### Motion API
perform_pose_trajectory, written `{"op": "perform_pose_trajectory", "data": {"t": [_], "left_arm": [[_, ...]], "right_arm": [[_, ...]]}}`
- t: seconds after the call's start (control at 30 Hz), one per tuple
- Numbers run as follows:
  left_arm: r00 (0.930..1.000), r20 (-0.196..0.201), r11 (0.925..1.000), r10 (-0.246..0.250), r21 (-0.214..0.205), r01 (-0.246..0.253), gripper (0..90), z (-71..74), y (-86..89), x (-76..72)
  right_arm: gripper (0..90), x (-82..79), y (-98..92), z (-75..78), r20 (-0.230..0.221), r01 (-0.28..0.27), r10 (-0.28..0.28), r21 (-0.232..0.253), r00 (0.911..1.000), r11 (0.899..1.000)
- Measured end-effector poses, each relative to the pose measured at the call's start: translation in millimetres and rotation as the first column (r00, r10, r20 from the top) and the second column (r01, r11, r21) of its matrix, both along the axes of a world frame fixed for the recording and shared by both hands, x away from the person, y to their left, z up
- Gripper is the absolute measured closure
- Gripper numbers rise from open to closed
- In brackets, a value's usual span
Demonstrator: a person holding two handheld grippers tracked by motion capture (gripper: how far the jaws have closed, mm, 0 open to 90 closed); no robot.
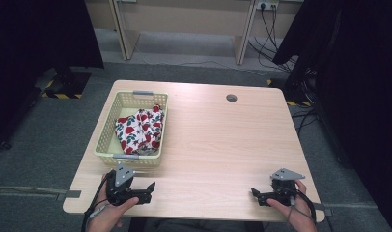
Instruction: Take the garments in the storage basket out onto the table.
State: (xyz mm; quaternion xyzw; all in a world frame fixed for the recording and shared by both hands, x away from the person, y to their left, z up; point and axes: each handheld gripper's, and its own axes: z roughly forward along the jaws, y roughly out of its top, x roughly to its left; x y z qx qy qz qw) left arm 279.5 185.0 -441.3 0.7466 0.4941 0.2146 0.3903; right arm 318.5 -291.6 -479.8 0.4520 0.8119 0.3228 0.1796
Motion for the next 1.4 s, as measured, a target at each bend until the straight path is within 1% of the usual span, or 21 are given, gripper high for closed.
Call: {"op": "perform_pose_trajectory", "data": {"t": [0.07, 0.13, 0.23, 0.33, 0.4, 0.5, 0.57, 0.83, 1.0, 1.1, 1.2, 1.4], "left_arm": [[1.0, 0.001, 1.0, -0.008, -0.002, 0.008, 1.2, 2.3, -0.4, -0.1], [0.9998, -0.004, 0.9996, -0.018, -0.021, 0.018, 1.3, 4.3, -0.7, 0.1], [0.9998, -0.002, 0.9996, -0.021, -0.018, 0.021, 1.7, 7.6, -1.8, -0.4], [0.9996, -0.003, 0.9993, -0.027, -0.025, 0.027, 1.5, 10.9, -2.2, -0.9], [0.9996, -0.002, 0.9995, -0.027, -0.017, 0.027, 1.3, 12.9, -2.2, -0.2], [0.9994, -0.015, 0.9995, -0.03, -0.012, 0.03, 1.5, 14.7, -3.2, 1.4], [0.9993, -0.013, 0.9994, -0.035, -0.005, 0.035, 1.6, 16.1, -3.5, 2.5], [0.9997, 0.012, 0.9997, -0.023, -0.008, 0.023, 1.6, 23.7, -2.0, 7.4], [0.9997, 0.02, 0.9998, -0.018, -0.01, 0.018, 1.5, 26.8, -1.7, 12.7], [0.9996, 0.022, 0.9997, -0.016, -0.017, 0.017, 1.5, 28.7, -2.6, 15.4], [0.9994, 0.025, 0.9991, -0.022, -0.037, 0.023, 1.4, 31.8, -3.7, 17.4], [0.9992, 0.037, 0.9996, -0.016, -0.022, 0.017, 1.3, 38.7, -4.2, 23.0]], "right_arm": [[0.1, 0.0, 0.0, 0.0, 0.0, 0.0, 0.0, 0.0, 1.0, 1.0], [0.1, 0.1, 0.0, 0.0, 0.0, -0.002, 0.002, 0.0, 1.0, 1.0], [0.1, 0.3, 0.0, -0.1, 0.001, -0.004, 0.004, 0.001, 1.0, 1.0], [0.1, 0.3, -0.1, 0.0, 0.0, -0.005, 0.005, 0.0, 1.0, 1.0], [0.1, 0.3, 0.0, -0.1, 0.001, -0.005, 0.005, 0.0, 1.0, 1.0], [0.2, 0.3, 0.0, -0.1, 0.001, -0.005, 0.005, 0.001, 1.0, 1.0], [0.1, 0.3, 0.0, -0.1, 0.001, -0.005, 0.005, 0.0, 1.0, 1.0], [0.1, 0.3, -0.1, -0.1, 0.001, -0.006, 0.006, 0.0, 1.0, 1.0], [0.1, 0.3, -0.1, 0.0, 0.001, -0.006, 0.006, 0.0, 1.0, 1.0], [0.1, 0.4, -0.1, -0.1, 0.001, -0.006, 0.006, 0.0, 1.0, 1.0], [0.1, 0.6, 0.0, -0.2, 0.001, -0.009, 0.009, 0.001, 1.0, 1.0], [0.1, 0.7, 0.1, -0.2, 0.001, -0.011, 0.011, 0.002, 0.9999, 1.0]]}}
